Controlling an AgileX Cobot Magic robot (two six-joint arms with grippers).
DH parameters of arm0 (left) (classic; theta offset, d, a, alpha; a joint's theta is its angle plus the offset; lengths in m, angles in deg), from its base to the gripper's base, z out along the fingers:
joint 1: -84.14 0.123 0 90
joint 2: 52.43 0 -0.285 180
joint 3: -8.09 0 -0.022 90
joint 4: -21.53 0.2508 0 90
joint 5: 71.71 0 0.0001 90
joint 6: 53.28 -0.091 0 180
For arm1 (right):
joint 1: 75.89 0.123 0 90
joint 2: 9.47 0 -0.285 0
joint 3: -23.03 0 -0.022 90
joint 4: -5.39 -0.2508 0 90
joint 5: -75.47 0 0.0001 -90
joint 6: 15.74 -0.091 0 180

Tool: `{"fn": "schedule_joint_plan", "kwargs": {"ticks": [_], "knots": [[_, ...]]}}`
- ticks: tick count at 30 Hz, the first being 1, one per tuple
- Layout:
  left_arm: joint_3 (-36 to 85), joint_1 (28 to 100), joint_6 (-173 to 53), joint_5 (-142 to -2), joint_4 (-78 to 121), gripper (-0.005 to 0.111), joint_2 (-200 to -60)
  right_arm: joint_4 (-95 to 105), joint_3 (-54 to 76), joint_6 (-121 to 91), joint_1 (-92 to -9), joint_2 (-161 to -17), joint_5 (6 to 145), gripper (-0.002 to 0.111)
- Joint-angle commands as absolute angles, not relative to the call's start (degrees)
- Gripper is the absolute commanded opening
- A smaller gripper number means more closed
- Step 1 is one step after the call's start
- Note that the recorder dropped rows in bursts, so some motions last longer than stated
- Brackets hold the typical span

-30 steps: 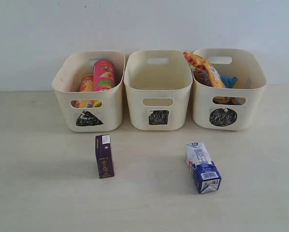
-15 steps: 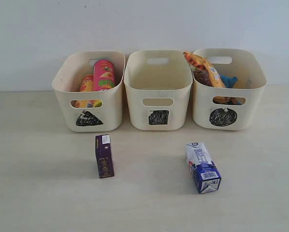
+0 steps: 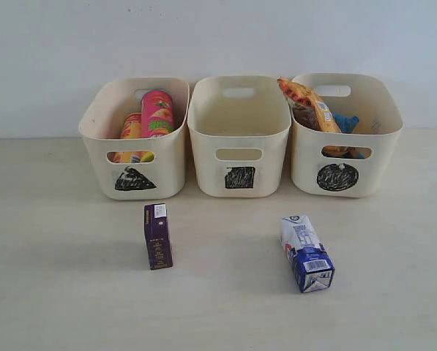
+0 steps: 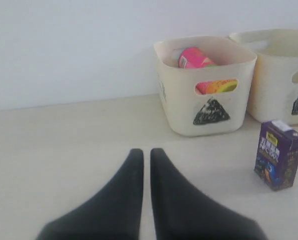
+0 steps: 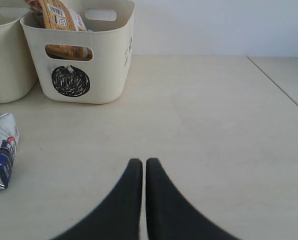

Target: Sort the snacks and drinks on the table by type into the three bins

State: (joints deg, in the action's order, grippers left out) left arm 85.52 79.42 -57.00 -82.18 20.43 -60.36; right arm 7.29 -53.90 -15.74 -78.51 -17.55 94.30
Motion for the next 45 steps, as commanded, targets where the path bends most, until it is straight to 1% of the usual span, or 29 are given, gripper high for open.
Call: {"fn": "schedule_joint_plan", "kwargs": {"ticks": [1,9,14,17,22,25,27,34,41,42,45], "knots": [[85.3,79.5,-52.9,-76.2,18.3,0.004,-60.2,7.2,-54.2,-15.7,-78.8,-17.3,94.1,0.0],[85.3,79.5,-47.2,-58.9,16.9,0.004,-60.2,7.2,-54.2,-15.7,-78.8,-17.3,94.1,0.0],[85.3,79.5,-37.6,-47.1,12.9,0.004,-60.6,7.2,-54.2,-15.7,-78.8,-17.3,94.1,0.0],[82.2,79.5,-36.0,-46.3,11.0,0.004,-64.6,7.2,-54.2,-15.7,-78.8,-17.3,94.1,0.0],[74.0,79.5,-36.0,-48.1,11.0,0.004,-77.5,7.2,-54.2,-15.7,-78.8,-17.3,94.1,0.0],[67.6,79.5,-36.0,-52.0,11.4,0.004,-85.6,7.2,-54.2,-15.7,-78.8,-17.3,94.1,0.0],[62.7,79.5,-37.0,-56.2,16.7,0.004,-91.4,7.2,-54.2,-15.7,-78.8,-17.3,94.1,0.0],[48.1,79.5,-39.4,-77.1,28.9,0.004,-108.5,7.2,-54.2,-15.7,-78.8,-17.3,94.1,0.0],[40.0,78.0,-48.2,-93.6,28.2,0.004,-119.2,7.2,-54.2,-15.7,-78.8,-17.3,94.1,0.0],[37.8,76.5,-52.8,-99.5,25.6,0.004,-121.1,7.2,-54.2,-15.7,-78.8,-17.3,94.1,0.0],[34.0,73.7,-61.2,-108.0,17.5,0.004,-123.9,7.2,-54.2,-15.7,-78.8,-17.3,94.1,0.0]]}}
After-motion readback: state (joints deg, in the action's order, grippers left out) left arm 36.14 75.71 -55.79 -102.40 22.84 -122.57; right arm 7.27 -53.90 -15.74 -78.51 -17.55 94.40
